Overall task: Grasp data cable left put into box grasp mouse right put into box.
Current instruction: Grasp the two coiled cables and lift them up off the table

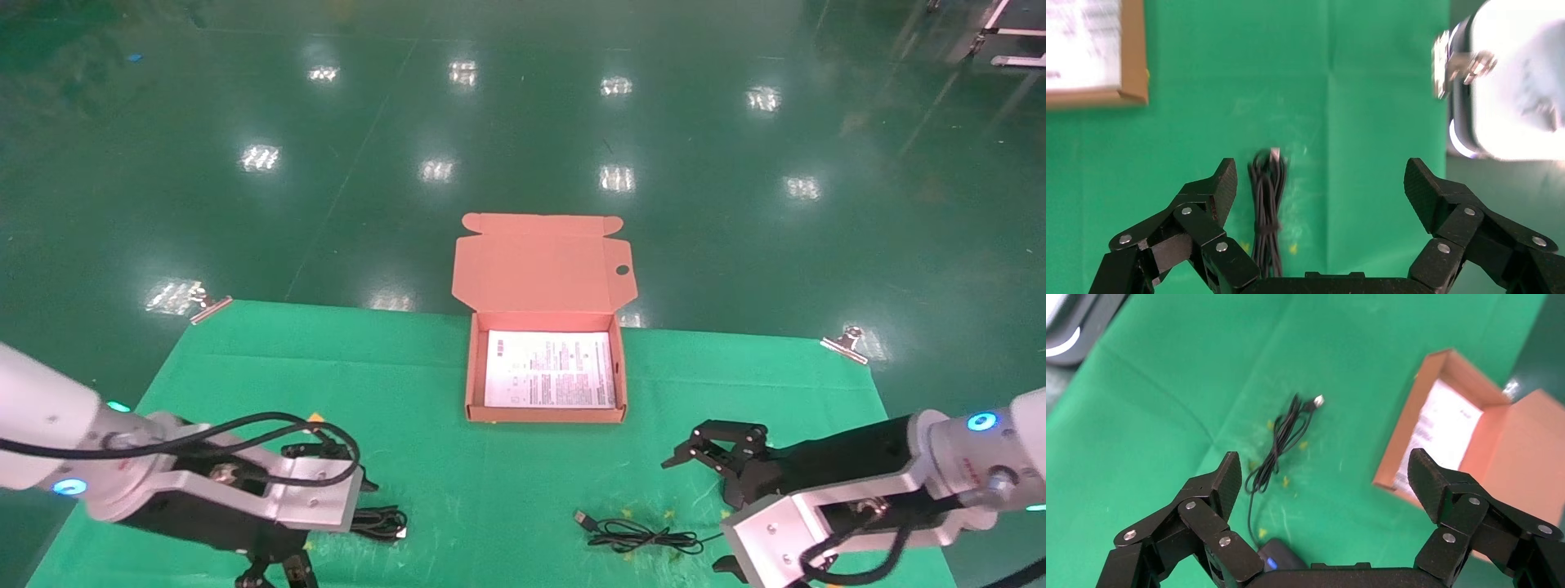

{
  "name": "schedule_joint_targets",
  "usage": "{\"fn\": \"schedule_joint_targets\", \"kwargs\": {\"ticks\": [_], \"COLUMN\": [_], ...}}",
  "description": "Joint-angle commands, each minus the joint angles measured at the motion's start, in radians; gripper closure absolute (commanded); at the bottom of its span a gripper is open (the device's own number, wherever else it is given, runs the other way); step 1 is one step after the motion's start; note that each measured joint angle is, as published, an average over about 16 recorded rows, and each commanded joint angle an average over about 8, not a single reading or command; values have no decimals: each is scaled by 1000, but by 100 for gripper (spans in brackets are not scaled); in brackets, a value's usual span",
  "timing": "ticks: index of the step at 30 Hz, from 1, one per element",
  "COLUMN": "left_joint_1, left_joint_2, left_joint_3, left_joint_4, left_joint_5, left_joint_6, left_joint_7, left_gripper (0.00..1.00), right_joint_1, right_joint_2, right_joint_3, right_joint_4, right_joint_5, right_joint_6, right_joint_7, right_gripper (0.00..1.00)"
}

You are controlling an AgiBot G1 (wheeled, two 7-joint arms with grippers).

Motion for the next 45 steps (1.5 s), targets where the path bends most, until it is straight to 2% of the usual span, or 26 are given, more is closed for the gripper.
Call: {"fn": "schedule_joint_targets", "kwargs": {"ticks": [1,11,18,24,35,45], "left_joint_1": [-7,18,41,46,41,27], "left_joint_2": [17,70,104,134,194,263], "left_joint_3": [28,76,84,78,65,67], "left_joint_4": [-1,88,184,293,503,696], "left_joint_5": [55,194,228,230,213,218], "left_joint_6": [-8,-94,-153,-204,-272,-339], "left_joint_7": [-5,-17,-13,8,72,177], "left_gripper": [0,0,0,0,0,0], "right_joint_1": [1,-55,-98,-114,-107,-102], "right_joint_2": [-16,-59,-93,-139,-236,-305], "right_joint_3": [-23,-55,-55,-50,-53,-70], "right_joint_4": [-1,-29,-100,-219,-434,-590], "right_joint_5": [-48,-157,-167,-150,-147,-184], "right_joint_6": [13,113,176,214,284,367], "right_joint_7": [-11,21,55,62,-11,-116], "right_gripper": [0,0,0,0,0,0]}}
